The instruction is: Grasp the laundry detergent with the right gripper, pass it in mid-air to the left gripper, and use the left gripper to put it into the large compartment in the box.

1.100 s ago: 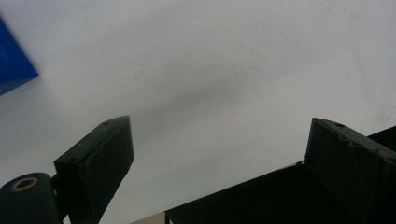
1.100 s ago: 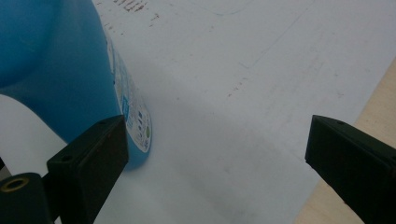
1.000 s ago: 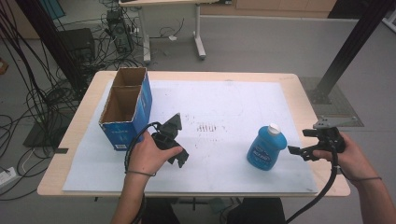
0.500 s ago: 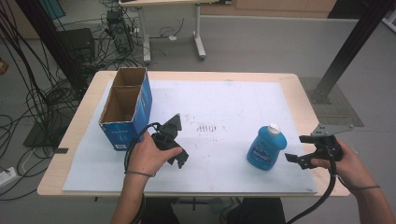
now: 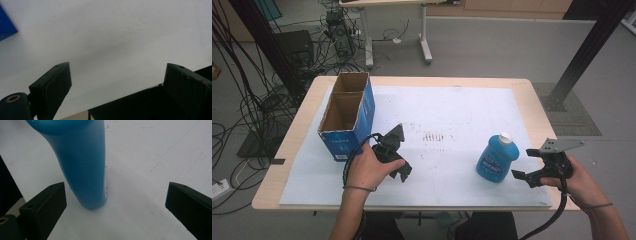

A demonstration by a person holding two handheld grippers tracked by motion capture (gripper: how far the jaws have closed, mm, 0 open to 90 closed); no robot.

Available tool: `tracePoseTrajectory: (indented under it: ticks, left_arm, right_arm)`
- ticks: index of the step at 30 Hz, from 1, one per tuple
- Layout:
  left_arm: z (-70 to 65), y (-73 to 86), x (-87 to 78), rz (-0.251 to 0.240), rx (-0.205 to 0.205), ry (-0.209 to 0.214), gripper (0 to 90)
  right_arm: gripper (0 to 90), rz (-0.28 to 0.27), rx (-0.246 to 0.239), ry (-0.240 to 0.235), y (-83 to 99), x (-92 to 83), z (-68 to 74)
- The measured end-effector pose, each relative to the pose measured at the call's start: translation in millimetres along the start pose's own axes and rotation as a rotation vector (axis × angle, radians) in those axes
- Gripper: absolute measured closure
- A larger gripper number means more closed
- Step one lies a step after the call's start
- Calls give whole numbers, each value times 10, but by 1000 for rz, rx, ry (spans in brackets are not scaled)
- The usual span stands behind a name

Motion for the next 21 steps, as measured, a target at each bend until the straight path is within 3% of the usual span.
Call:
tracePoseTrajectory:
  ticks: [21]
  left_arm:
    - [-9,22,33,18,9,-1,84]
  right_arm:
    - [33,-71,12,-47,92,142,114]
Point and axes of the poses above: each handheld gripper's, and its own axes: x roughly forward along the jaws, y roughly out of its underside, z roughly to its left, the point moved 1 cm from there along x, roughly forward along the jaws, and after that the axes turned 1 degree about -x, right-handed, at the moved point
